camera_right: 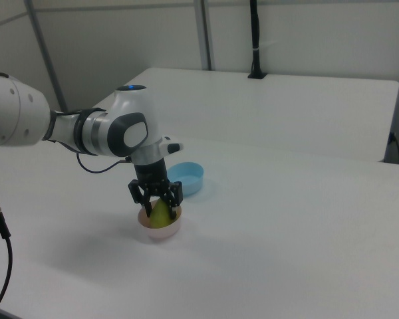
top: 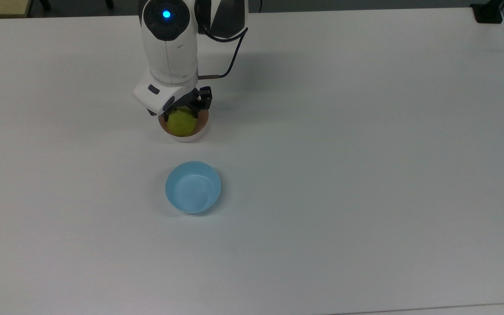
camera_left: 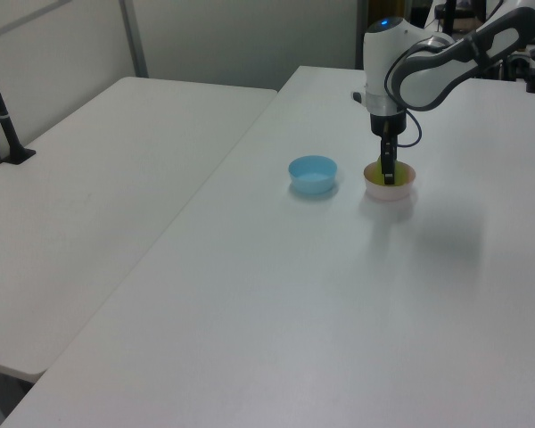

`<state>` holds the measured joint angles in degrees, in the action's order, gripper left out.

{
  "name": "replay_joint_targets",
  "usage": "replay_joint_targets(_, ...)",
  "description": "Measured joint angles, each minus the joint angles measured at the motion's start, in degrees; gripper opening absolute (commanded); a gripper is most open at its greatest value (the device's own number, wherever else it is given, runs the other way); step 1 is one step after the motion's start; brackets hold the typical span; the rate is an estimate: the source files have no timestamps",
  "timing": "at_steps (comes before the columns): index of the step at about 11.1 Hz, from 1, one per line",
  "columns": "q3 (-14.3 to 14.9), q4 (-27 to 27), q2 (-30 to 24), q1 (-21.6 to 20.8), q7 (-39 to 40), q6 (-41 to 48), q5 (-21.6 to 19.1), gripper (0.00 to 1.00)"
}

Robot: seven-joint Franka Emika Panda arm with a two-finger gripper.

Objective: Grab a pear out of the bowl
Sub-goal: 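Lift the green pear up out of the pink bowl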

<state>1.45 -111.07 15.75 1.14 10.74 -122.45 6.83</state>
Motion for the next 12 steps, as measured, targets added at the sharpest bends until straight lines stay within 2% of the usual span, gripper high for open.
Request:
replay_joint_targets(3, 0.00, 0.66, -0.85, 0.00, -0.04, 0.71, 0.00, 0.37)
replay_joint_targets(7, 0.40, 4.81, -5.81, 0.31, -0.05, 9.20, 0.00, 0.37)
replay_joint_targets(9, 1.15, 6.05, -6.55, 2.00, 0.31, 9.54, 0.02, 0.37)
replay_joint_targets(12, 3.39, 6.29, -5.74, 6.47, 5.43, 8.23, 0.06, 0.37)
